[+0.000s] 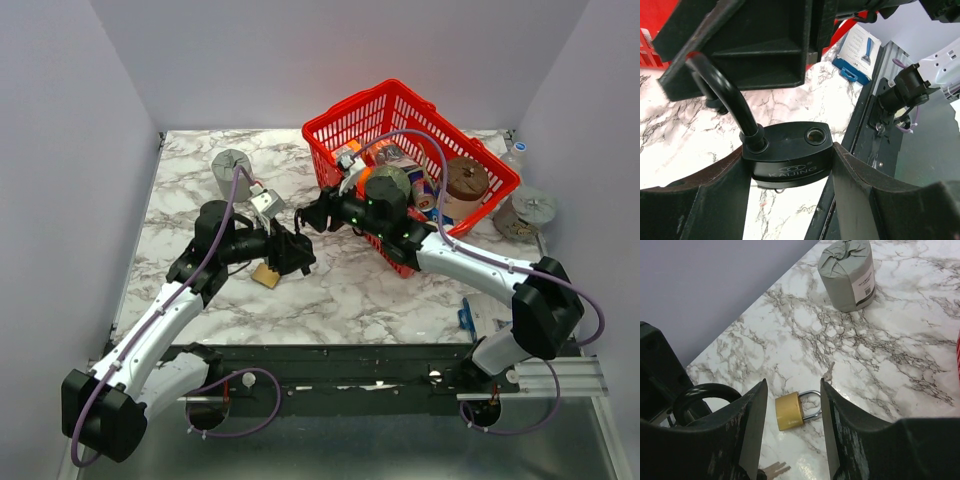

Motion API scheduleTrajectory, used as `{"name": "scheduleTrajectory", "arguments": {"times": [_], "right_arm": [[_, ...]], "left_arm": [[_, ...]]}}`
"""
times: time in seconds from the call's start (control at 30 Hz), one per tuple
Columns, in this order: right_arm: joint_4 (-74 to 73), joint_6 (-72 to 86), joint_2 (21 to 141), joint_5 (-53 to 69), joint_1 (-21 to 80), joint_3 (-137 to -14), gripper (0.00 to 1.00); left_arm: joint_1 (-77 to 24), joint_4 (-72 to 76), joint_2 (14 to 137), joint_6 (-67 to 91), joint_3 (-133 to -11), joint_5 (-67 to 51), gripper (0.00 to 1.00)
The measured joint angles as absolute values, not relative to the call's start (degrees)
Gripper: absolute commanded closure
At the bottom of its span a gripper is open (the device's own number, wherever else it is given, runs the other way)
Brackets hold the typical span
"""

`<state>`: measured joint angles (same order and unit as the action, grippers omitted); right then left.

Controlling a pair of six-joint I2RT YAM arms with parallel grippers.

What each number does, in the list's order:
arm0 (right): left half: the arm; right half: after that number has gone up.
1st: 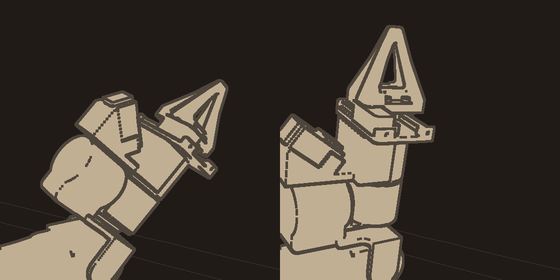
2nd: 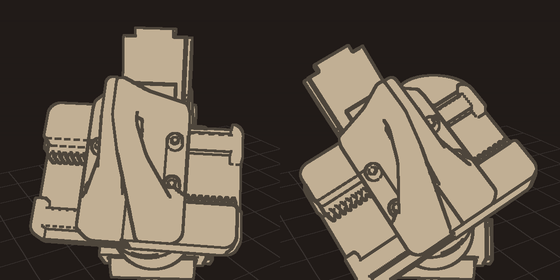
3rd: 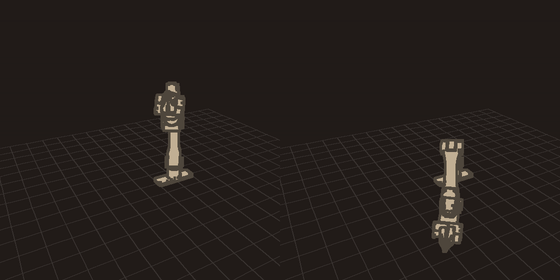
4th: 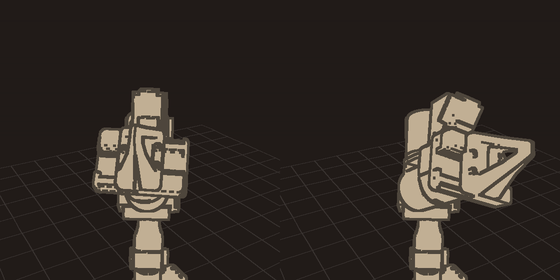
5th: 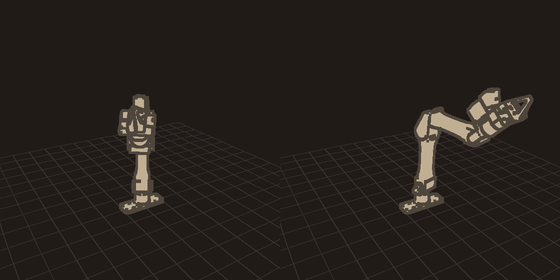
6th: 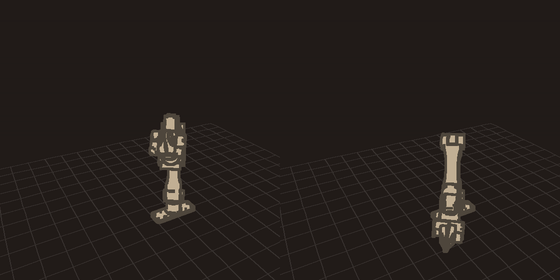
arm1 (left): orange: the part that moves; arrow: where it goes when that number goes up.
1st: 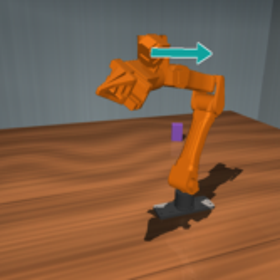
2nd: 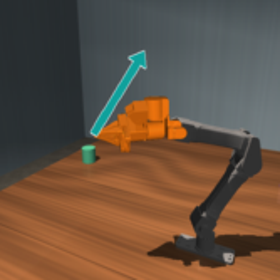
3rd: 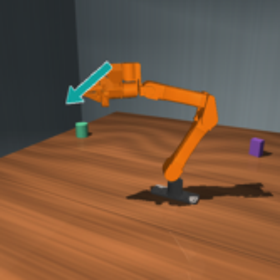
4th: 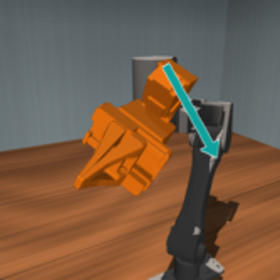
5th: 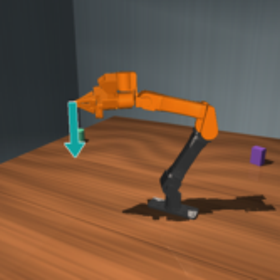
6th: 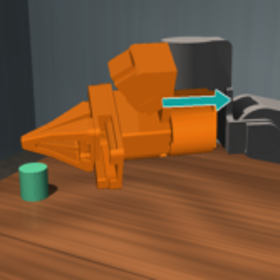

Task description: Unlock with the key

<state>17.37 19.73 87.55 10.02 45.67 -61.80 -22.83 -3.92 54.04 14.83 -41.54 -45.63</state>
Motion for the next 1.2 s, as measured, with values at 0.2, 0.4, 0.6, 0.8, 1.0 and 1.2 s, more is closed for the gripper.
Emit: {"name": "scheduleTrajectory", "arguments": {"times": [0.2,0.4,0.6,0.8,1.0,1.2], "right_arm": [[17.1,20.7,89.5,9.3,46.9,-63.4,0.45],[16.9,21.1,90.8,9.2,48.0,-64.6,0.45],[16.7,21.7,90.8,8.2,48.0,-64.6,0.34],[16.4,22.3,90.2,6.6,47.9,-64.5,0.17],[15.5,21.9,83.7,5.5,47.0,-61.2,0.11],[15.6,21.0,73.5,4.2,45.6,-55.6,0.09]], "left_arm": [[-22.8,-3.9,54.2,14.9,-41.5,-46.0,1.00],[-22.8,-3.9,54.3,14.9,-41.5,-46.0,1.00],[-22.8,-4.3,54.3,14.4,-41.5,-44.4,1.00],[-21.5,-9.0,54.3,12.0,-41.6,-36.0,1.00],[-17.3,-14.2,56.6,10.0,-43.6,-26.7,1.00],[-12.4,-20.5,60.6,7.0,-46.4,-16.9,1.00]]}}
